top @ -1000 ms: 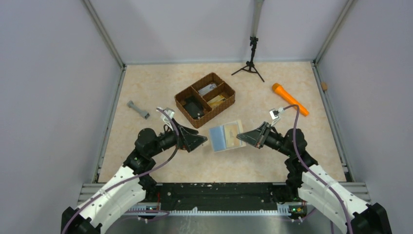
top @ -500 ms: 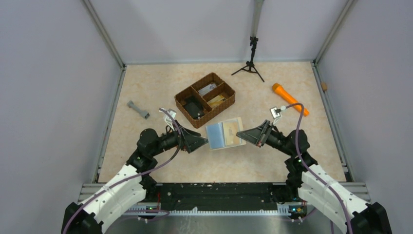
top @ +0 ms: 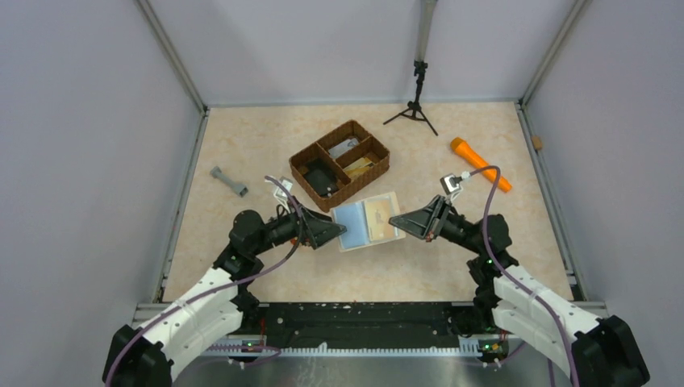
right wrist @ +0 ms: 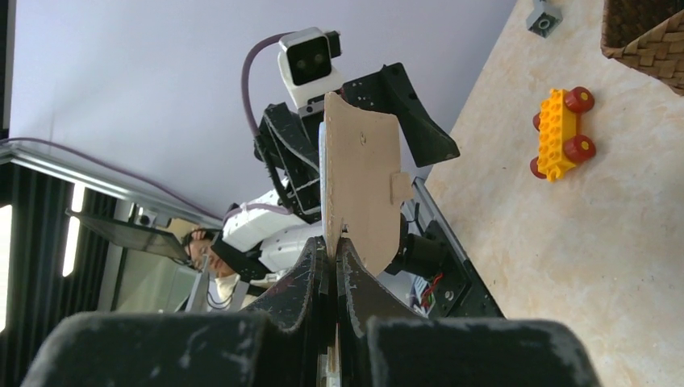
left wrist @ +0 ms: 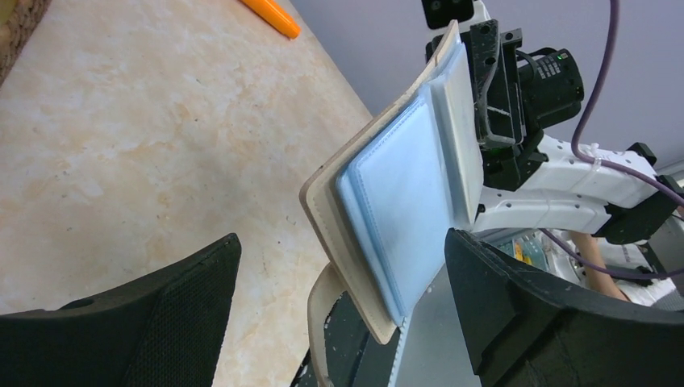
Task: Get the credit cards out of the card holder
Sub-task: Remove the credit card from the card holder.
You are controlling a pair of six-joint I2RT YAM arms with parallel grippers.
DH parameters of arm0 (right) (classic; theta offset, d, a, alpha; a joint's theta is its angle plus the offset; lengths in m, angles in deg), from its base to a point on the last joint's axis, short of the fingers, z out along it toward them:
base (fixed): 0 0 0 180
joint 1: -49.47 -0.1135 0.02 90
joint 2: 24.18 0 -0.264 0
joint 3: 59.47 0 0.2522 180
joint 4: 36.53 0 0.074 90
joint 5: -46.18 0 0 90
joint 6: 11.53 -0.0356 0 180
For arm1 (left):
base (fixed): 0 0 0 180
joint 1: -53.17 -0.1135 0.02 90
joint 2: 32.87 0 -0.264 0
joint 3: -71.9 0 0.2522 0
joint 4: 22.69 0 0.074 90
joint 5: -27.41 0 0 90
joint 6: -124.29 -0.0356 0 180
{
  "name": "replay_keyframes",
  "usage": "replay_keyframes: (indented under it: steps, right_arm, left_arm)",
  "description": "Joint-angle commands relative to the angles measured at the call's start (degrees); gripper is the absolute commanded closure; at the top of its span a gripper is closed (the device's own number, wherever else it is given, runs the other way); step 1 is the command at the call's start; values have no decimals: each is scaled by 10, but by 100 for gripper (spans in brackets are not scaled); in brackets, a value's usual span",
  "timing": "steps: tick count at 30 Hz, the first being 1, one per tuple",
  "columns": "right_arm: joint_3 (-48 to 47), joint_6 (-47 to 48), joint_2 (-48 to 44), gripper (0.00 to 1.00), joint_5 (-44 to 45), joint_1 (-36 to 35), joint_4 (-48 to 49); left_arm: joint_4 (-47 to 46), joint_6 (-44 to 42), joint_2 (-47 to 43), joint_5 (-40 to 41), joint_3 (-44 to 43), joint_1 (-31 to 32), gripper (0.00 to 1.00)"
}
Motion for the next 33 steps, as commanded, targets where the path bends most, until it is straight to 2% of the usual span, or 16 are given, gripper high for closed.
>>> replay_keyframes:
  steps: [1,3,4,9,13,15,19,22,29,33]
  right_arm:
    - [-4,-16,13,100,-18,4,78]
    - [-3,-15,23,100,-21,4,81]
    - [-3,-14,27,100,-22,4,83]
    - [-9,5,41,100,-28,2,73]
    - [-20,31,48,100,-32,-4,37]
    - [-21,34,50,100,-37,-4,35]
    - [-19,34,54,98,-43,-4,31]
    - [-20,32,59,95,-52,-4,37]
    - [-17,13,80,74,-75,-4,76]
    - [-17,15,79,73,-75,-4,80]
  left_arm:
    - [-108,31,34,-37,4,-3,3]
    - [-141,48,58,-54,3,-3,8]
    - [-155,54,71,-61,1,-3,14]
    - [-221,84,115,-95,-5,-3,51]
    - [-200,75,113,-95,-13,-3,90]
    - [-169,64,100,-82,-14,-3,100]
    - [-94,36,72,-47,-21,-3,100]
    - [-93,36,64,-48,-18,-3,100]
    - [-101,43,62,-47,-11,-3,100]
    - [-103,48,60,-46,-11,-3,100]
